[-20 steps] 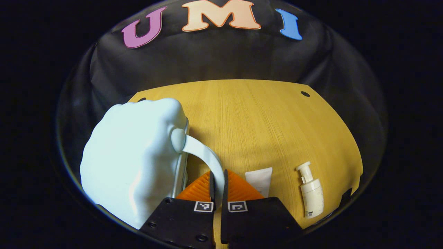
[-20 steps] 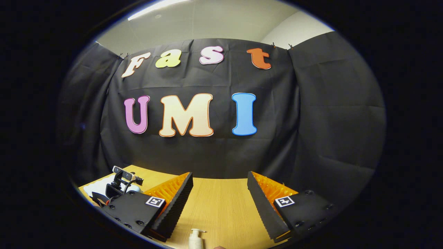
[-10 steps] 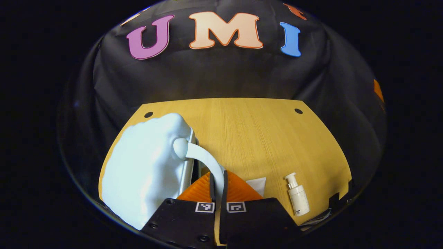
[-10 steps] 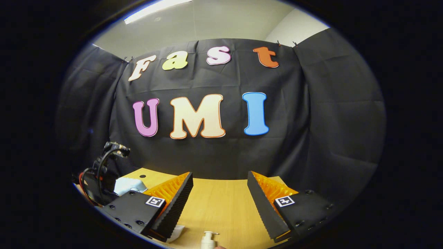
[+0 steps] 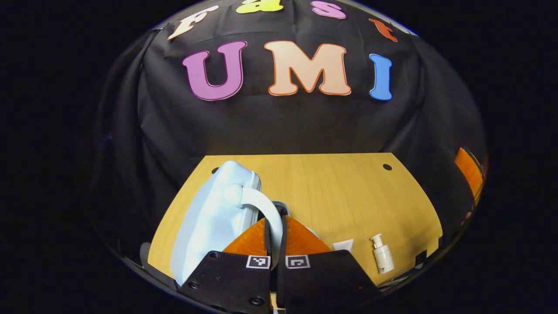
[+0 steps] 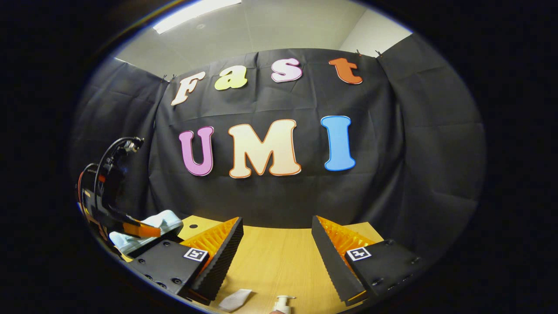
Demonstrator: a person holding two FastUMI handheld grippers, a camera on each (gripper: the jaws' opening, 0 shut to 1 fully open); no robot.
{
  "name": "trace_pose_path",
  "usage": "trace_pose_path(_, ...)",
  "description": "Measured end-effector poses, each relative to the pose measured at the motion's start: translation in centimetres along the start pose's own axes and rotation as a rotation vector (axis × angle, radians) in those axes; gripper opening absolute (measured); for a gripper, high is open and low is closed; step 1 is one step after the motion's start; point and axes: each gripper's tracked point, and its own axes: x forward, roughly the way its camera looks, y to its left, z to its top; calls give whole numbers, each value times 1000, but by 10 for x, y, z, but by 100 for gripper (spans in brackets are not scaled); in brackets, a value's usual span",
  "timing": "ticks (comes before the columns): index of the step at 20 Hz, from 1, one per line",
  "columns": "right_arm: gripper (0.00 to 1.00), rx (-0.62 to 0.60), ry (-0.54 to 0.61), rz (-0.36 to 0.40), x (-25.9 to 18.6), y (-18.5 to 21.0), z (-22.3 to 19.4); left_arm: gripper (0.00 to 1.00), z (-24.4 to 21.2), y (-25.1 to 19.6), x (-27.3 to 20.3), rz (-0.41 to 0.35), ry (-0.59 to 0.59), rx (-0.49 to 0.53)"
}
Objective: First open the suitcase, pack the skin care products into it, and then close the suitcase.
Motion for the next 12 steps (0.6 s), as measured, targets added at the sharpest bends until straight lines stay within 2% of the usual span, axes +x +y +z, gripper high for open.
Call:
trace_pose_path(3, 99, -10, -8, 10, 4, 15, 1, 0, 16, 42, -7, 53, -32, 34)
trace_pose_path(12, 99, -37, -12, 23, 23, 76, 2, 0, 31, 160, -6, 162, -75, 18)
